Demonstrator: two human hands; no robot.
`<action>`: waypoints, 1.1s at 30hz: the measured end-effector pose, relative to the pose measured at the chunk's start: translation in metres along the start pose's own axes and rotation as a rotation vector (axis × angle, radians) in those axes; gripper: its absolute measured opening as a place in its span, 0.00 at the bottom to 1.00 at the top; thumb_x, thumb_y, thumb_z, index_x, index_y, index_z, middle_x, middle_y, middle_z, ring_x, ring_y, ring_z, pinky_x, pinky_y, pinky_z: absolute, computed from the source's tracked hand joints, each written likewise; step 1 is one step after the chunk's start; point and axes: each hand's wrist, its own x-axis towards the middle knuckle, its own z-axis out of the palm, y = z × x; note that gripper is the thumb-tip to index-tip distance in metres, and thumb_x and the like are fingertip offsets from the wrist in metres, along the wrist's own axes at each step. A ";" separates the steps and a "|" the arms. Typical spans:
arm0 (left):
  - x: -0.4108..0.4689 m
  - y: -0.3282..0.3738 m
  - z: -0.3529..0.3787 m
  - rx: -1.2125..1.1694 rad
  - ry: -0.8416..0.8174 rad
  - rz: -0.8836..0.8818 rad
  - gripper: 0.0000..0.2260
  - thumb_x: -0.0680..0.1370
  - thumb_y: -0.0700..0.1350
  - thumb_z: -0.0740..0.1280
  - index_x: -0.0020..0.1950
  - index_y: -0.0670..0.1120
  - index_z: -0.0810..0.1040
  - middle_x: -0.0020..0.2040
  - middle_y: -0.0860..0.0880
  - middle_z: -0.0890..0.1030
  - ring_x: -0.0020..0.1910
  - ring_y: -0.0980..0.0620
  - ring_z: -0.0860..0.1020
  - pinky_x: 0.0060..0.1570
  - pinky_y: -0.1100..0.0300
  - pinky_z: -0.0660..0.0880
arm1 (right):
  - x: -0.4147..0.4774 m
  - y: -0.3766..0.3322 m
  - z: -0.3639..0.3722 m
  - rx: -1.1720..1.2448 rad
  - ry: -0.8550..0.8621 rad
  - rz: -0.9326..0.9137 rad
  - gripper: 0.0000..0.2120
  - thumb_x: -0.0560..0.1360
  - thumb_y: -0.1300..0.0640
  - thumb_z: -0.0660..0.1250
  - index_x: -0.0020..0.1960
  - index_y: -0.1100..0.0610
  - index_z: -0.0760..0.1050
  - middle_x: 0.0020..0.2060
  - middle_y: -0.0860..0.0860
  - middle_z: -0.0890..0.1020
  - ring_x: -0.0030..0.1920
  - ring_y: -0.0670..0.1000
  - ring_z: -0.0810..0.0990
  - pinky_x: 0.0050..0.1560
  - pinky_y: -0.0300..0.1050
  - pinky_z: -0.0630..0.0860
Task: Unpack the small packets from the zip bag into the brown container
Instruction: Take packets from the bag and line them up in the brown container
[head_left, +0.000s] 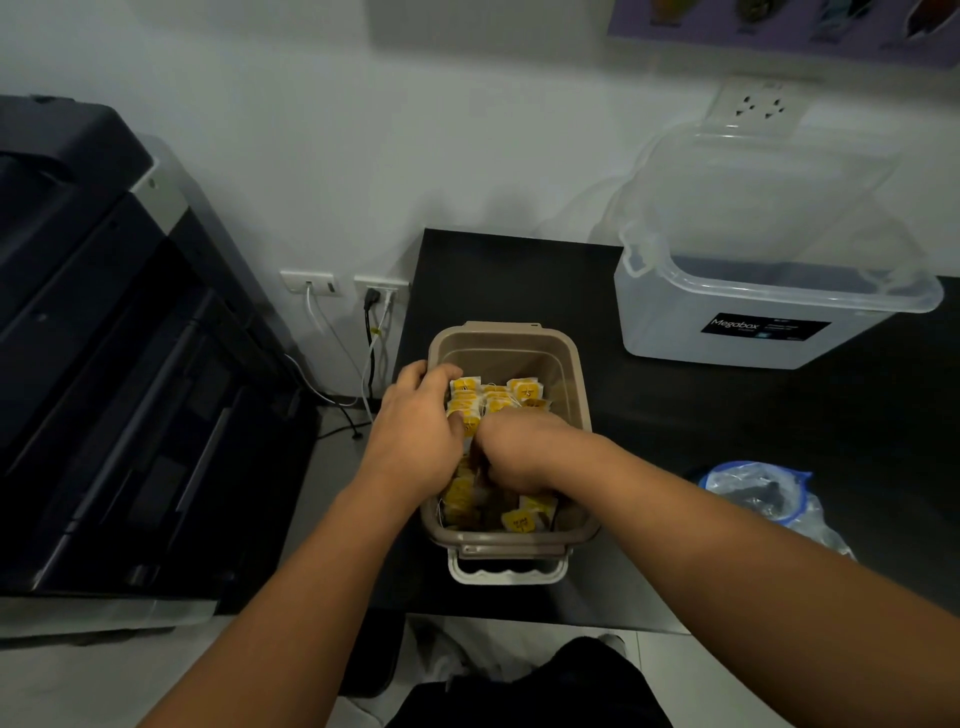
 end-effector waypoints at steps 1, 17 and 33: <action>0.000 0.000 0.000 -0.002 -0.001 0.002 0.23 0.79 0.44 0.68 0.73 0.53 0.70 0.75 0.47 0.65 0.73 0.44 0.67 0.71 0.47 0.69 | 0.001 0.002 0.000 0.029 0.010 -0.008 0.09 0.79 0.52 0.71 0.56 0.56 0.79 0.43 0.52 0.79 0.43 0.53 0.79 0.45 0.48 0.79; 0.001 -0.002 0.000 -0.009 -0.005 0.013 0.23 0.79 0.44 0.68 0.73 0.53 0.69 0.73 0.48 0.68 0.69 0.45 0.71 0.67 0.46 0.72 | 0.005 -0.002 0.016 -0.037 -0.054 0.047 0.11 0.77 0.50 0.73 0.48 0.54 0.73 0.38 0.51 0.75 0.41 0.54 0.77 0.44 0.49 0.75; 0.000 0.001 -0.001 -0.001 -0.001 0.010 0.22 0.80 0.45 0.68 0.74 0.52 0.69 0.73 0.49 0.68 0.70 0.46 0.70 0.68 0.47 0.72 | -0.018 -0.005 -0.001 -0.096 -0.070 0.061 0.26 0.72 0.49 0.79 0.64 0.57 0.75 0.53 0.54 0.79 0.51 0.56 0.79 0.56 0.52 0.80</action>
